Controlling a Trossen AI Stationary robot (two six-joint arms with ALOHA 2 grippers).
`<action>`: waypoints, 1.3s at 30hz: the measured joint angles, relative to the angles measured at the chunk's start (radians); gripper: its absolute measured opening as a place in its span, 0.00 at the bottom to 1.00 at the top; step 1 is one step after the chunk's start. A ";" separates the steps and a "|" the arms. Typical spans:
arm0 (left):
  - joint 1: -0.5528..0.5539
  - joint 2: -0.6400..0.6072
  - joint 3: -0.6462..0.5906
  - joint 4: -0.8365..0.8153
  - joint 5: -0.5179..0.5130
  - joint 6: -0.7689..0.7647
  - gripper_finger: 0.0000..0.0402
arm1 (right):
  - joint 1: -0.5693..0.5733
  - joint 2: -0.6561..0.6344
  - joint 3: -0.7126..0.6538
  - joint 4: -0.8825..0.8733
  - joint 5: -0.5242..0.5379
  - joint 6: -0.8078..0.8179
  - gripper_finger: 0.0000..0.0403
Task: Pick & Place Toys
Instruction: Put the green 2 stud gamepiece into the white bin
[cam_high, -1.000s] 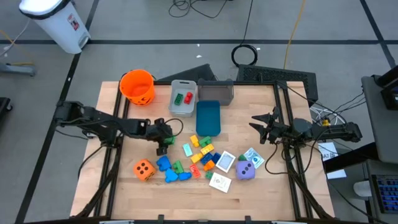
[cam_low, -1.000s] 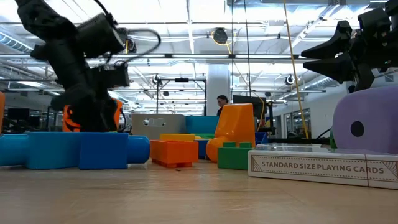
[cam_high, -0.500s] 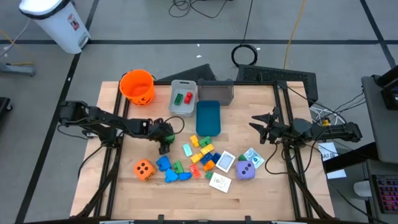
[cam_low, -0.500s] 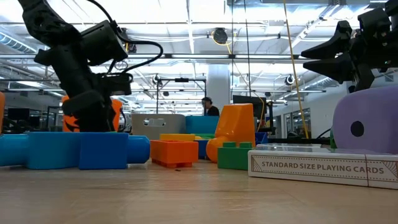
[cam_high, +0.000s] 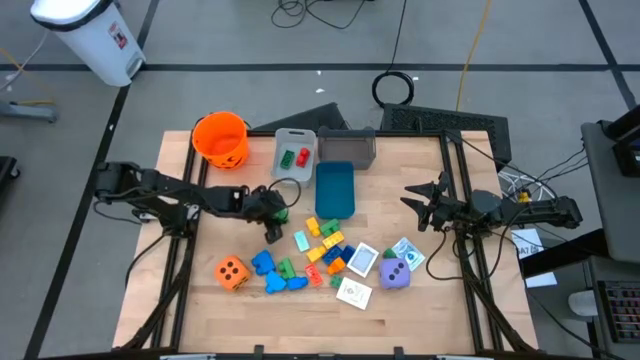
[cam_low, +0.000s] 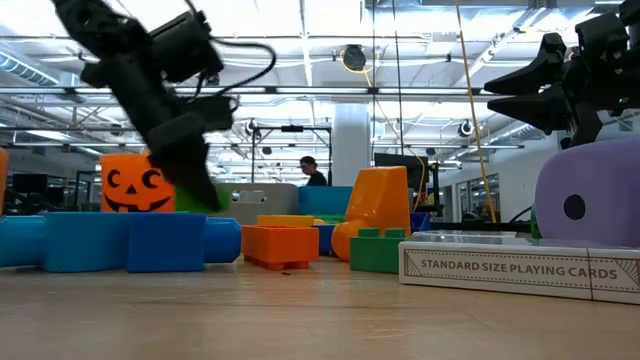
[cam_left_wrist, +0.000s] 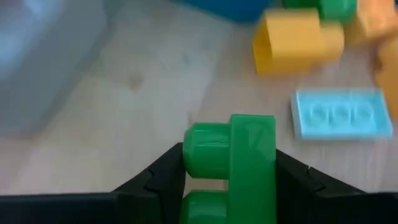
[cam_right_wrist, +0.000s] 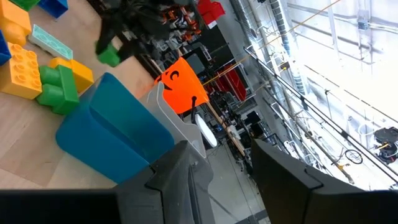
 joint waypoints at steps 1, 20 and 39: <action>0.004 0.000 0.027 -0.018 -0.023 0.001 0.44 | 0.000 0.000 0.000 0.000 0.000 0.000 0.42; 0.323 -0.002 0.340 -0.073 -0.209 0.170 0.46 | 0.000 0.000 0.000 0.000 0.000 0.000 0.42; 0.564 0.286 0.340 0.167 -0.145 -0.019 0.44 | 0.000 0.000 0.000 0.000 0.000 0.000 0.42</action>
